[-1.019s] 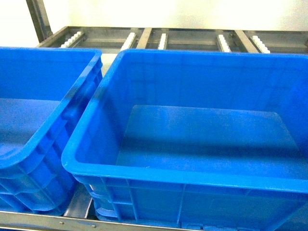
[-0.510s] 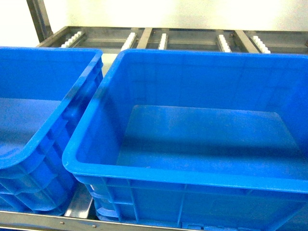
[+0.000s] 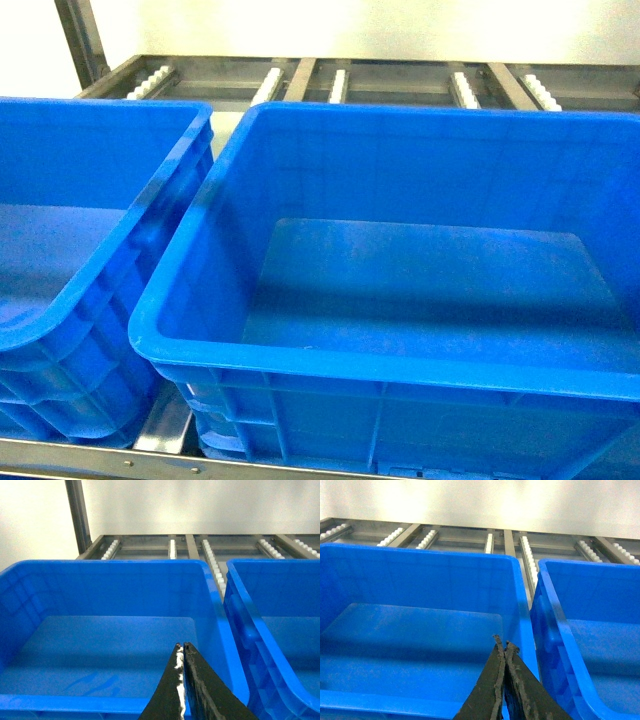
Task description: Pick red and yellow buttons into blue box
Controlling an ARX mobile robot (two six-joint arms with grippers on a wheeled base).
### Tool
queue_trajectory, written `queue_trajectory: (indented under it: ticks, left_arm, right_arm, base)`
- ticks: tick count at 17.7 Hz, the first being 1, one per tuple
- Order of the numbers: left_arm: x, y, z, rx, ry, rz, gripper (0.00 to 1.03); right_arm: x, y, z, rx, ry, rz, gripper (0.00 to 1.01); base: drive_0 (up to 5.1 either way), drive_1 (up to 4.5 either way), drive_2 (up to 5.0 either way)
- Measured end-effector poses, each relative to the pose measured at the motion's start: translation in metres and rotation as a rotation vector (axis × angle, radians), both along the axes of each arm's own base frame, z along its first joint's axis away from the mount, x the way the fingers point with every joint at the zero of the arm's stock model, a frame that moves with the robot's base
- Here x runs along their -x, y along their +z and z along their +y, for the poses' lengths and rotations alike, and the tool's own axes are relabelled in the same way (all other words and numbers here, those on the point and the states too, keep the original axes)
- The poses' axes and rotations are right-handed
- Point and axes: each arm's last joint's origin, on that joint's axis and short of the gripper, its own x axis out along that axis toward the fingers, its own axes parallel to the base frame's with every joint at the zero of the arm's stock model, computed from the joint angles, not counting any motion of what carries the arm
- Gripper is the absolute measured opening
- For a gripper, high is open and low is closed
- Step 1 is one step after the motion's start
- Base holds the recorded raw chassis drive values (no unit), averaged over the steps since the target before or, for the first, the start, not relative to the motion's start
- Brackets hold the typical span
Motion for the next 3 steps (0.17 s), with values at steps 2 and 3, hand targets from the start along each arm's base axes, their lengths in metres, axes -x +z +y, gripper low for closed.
queue_trajectory:
  ticks: [2,3]
  left_arm:
    - [0.0027,0.0006,0.0000,0.000,0.000,-0.005,0.02]
    - [0.0040,0.0005,0.0000,0.000,0.000,-0.003,0.02]
  right_arm:
    - [0.0022,-0.0001,0.0000,0.000,0.000,0.001,0.02]
    - [0.0033,0.0001,0.0000,0.000,0.000,-0.002,0.02]
  base:
    - [0.0,0.00,0.0]
    - [0.0,0.00,0.0]
